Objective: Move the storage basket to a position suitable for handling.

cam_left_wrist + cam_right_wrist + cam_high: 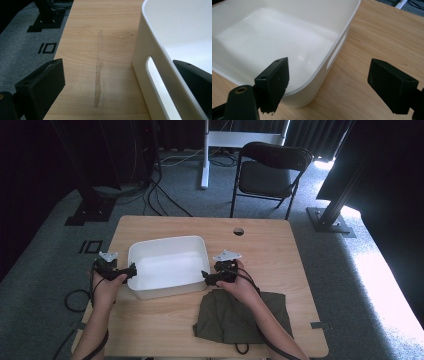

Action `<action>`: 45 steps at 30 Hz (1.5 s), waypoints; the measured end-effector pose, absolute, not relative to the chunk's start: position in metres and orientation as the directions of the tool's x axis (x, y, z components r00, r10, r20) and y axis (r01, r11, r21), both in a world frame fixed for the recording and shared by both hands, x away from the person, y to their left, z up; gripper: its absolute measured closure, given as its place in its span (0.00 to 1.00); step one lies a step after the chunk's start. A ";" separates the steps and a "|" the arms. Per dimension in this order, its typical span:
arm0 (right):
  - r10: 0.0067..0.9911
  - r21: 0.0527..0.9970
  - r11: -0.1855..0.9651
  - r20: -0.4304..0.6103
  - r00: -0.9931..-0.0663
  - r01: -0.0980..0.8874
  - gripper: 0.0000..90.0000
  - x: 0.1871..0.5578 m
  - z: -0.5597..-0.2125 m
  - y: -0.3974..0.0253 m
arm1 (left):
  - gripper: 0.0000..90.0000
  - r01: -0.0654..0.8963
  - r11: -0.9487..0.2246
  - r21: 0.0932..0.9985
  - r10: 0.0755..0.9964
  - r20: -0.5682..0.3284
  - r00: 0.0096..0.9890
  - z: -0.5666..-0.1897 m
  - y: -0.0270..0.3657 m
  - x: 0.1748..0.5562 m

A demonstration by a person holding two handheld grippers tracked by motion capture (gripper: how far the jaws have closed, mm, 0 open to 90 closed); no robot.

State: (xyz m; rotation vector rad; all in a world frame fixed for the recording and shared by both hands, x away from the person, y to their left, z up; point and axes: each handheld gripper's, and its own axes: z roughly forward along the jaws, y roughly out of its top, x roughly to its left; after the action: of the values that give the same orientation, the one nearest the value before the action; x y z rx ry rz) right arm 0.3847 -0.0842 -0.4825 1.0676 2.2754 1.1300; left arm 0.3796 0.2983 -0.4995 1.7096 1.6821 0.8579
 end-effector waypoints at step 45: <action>0.901 0.747 0.289 0.000 -0.434 0.599 0.89 0.408 -0.477 -0.049 | 0.87 0.714 -0.120 0.690 0.992 0.052 0.116 -0.476 0.265 0.368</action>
State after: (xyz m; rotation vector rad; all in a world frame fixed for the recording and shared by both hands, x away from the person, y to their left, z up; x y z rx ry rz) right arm 0.4082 -0.0486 -0.4773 1.3435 2.1400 0.9594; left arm 0.3684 0.2653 -0.4757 1.8933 1.6489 0.7184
